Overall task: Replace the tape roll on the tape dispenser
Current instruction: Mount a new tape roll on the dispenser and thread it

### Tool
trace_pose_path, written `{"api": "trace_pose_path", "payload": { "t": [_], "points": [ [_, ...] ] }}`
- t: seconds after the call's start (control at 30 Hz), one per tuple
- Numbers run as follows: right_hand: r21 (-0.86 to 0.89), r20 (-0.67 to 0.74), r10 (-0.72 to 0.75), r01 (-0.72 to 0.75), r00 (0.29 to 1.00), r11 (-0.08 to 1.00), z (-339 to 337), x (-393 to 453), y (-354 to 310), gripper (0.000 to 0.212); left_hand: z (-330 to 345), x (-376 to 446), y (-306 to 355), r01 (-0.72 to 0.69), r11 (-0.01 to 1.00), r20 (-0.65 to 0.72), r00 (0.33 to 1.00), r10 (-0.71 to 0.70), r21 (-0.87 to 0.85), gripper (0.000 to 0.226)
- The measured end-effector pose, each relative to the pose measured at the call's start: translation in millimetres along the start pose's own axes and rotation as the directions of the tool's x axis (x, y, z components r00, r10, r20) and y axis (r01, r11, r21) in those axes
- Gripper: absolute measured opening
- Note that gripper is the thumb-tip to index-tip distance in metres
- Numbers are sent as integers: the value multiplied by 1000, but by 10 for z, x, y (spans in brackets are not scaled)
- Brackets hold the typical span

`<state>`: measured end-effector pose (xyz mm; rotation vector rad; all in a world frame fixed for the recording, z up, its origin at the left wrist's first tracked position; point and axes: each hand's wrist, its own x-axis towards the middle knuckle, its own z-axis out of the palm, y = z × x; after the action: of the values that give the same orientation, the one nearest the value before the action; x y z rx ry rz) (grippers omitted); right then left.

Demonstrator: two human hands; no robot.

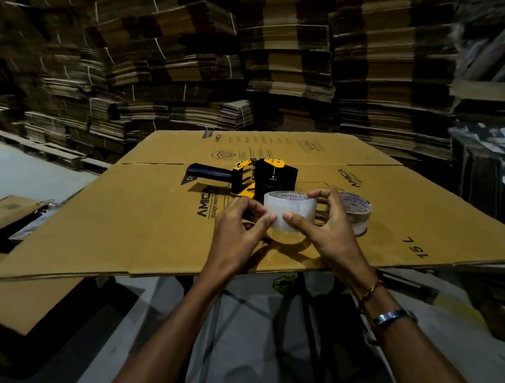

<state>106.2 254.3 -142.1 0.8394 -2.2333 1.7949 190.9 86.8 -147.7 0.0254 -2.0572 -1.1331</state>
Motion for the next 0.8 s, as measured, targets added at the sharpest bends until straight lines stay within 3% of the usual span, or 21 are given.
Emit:
{"api": "trace_pose_path", "payload": {
  "t": [0.23, 0.33, 0.43, 0.53, 0.6, 0.7, 0.8],
  "points": [
    [-124, 29, -53, 56, 998, 991, 170, 8, -3, 53, -45, -27, -106, -77, 979, -137, 985, 104, 189, 3],
    [-143, 19, -63, 65, 998, 988, 245, 23, 16, 54, -31, -31, -152, -123, 938, -143, 974, 177, 324, 3],
    [-135, 12, -62, 63, 998, 989, 315, 40, 55, 56, -45, 8, -158, -126, 928, -117, 977, 177, 352, 5],
    [-109, 27, -39, 41, 999, 993, 372, 43, 101, 53, -87, 84, -236, -34, 973, -83, 995, 54, 229, 7],
    [-70, 42, -6, 9, 999, 997, 405, 27, 98, 53, -132, 105, -286, 136, 991, -46, 990, -135, 16, 10],
    [29, 81, 60, -62, 995, 998, 400, 14, 80, 57, -174, 58, -251, 435, 811, 97, 896, -434, -392, 15],
    [151, 112, 121, -138, 986, 979, 323, 29, 77, 54, -220, 54, -208, 521, 708, 222, 851, -476, -476, 13]
  ]
}}
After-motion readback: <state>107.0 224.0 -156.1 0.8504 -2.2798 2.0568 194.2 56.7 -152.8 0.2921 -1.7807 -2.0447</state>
